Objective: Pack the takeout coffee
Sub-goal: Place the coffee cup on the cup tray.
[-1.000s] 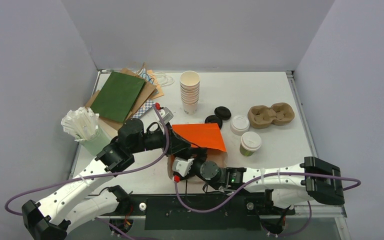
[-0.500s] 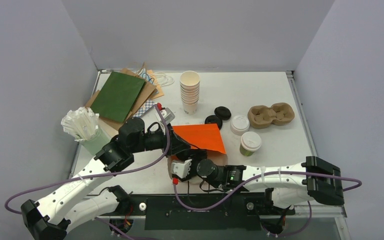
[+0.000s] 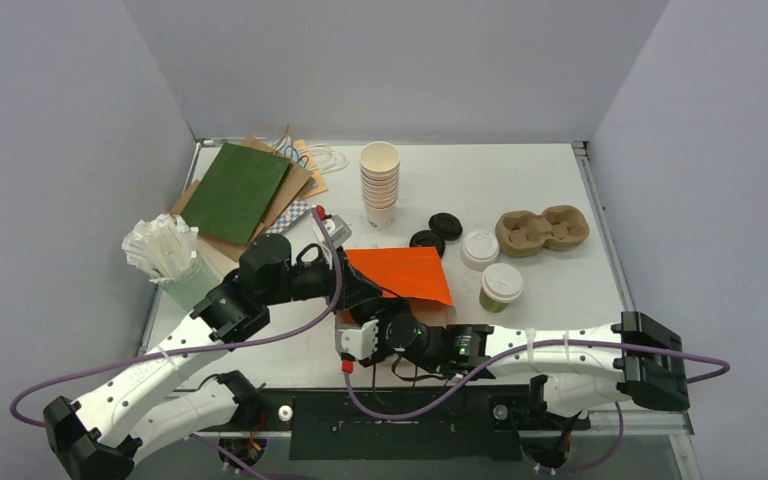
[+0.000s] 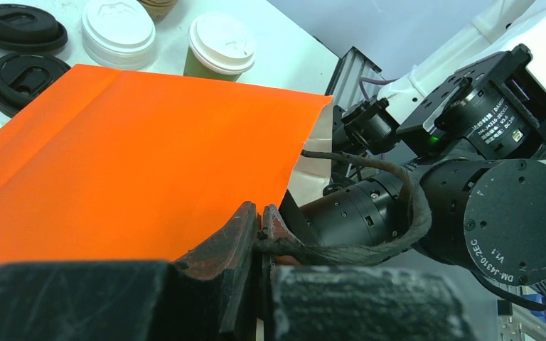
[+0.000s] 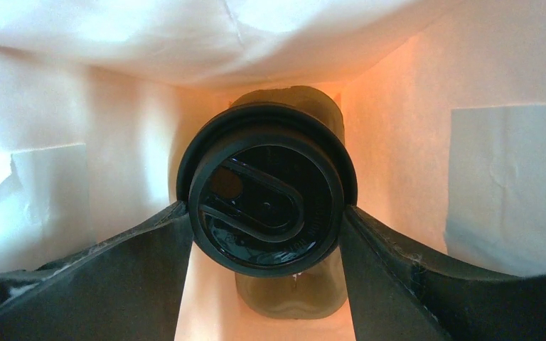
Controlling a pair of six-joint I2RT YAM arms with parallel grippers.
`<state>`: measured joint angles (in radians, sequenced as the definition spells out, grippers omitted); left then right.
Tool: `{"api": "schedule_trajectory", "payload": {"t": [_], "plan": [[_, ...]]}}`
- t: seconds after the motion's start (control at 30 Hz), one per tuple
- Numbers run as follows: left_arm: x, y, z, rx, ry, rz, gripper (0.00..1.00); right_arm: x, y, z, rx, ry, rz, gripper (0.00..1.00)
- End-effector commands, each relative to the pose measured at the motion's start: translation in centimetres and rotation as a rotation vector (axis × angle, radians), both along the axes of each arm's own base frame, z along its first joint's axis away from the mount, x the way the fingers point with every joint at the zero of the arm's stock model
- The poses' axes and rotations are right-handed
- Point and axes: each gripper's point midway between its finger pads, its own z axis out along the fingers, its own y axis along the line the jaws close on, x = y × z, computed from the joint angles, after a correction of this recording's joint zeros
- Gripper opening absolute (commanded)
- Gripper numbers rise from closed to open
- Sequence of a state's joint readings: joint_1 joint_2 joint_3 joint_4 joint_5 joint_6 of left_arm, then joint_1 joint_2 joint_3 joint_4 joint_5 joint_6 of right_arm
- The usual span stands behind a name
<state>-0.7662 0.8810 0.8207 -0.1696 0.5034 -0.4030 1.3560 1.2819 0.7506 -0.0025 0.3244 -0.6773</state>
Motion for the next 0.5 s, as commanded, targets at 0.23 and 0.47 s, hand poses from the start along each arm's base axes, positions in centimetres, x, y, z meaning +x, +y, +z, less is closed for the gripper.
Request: {"api": "schedule_trajectory", "payload": {"t": [0.23, 0.47], "plan": [[-0.8, 0.1, 2.3, -0.023, -0.045, -0.028, 0.0, 1.3, -0.1, 2.1, -0.005, -0.158, 0.021, 0.41], [-0.9, 0.1, 2.5, -0.034, -0.045, -0.03, 0.0, 1.5, -0.1, 1.1, -0.064, -0.172, 0.048, 0.39]]}}
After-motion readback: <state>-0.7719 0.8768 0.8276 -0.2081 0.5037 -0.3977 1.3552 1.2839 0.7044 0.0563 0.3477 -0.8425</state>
